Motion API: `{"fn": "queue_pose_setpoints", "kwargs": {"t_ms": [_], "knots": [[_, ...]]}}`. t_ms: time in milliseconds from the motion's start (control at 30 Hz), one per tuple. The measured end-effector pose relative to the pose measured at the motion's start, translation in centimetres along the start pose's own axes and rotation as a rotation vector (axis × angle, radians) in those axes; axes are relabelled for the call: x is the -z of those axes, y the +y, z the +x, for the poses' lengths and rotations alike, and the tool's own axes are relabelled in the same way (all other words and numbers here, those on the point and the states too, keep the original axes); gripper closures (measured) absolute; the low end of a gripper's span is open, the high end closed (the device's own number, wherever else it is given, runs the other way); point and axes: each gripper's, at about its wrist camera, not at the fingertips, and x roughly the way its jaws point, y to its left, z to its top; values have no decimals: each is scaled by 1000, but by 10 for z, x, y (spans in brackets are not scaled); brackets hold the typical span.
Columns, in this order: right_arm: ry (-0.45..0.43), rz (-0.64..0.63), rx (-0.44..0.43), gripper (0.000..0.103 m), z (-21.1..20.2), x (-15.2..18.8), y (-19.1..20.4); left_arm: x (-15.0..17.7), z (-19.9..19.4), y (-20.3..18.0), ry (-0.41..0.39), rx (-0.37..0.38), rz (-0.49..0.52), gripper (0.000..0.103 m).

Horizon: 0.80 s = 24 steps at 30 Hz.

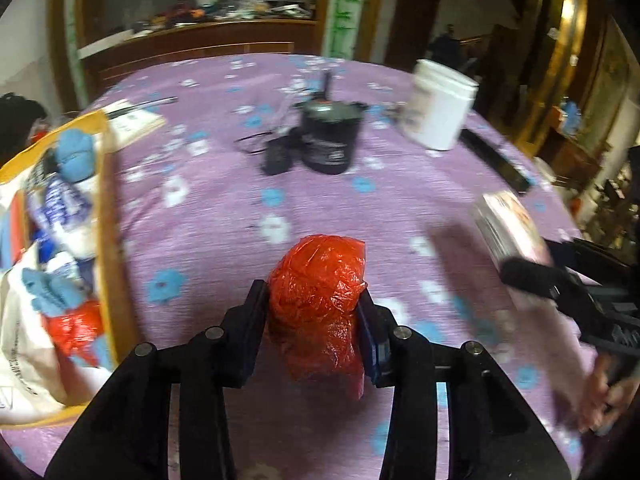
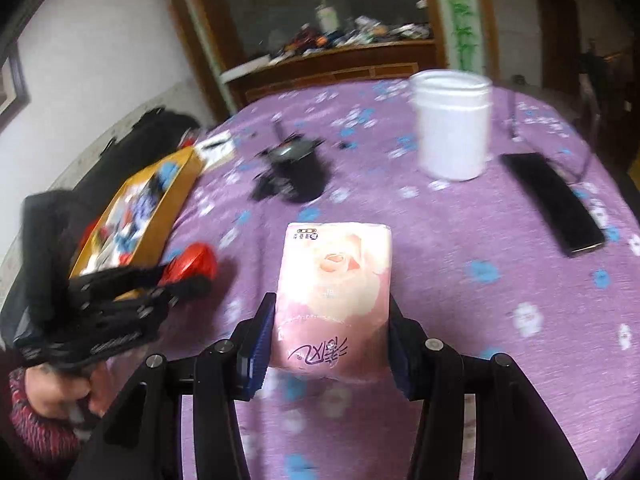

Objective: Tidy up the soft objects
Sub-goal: 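Grasp the red plastic bag with the left gripper while the right holds the pink pack, then carry the red plastic bag and pink tissue pack over the white box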

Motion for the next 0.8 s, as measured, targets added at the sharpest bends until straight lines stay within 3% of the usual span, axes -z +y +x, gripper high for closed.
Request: {"fn": "queue_pose_setpoints", "kwargs": {"t_ms": [133,367,800], "knots": [[90,-44,70,52,27,-10,28,2,6,-2,8,-58,27,64],[125,-55,99,51,64,-12,35,2,11,-5,4,-84,44,62],[96,-113,149,46,66,-7,41,2,11,-8,3,-102,57,62]]}}
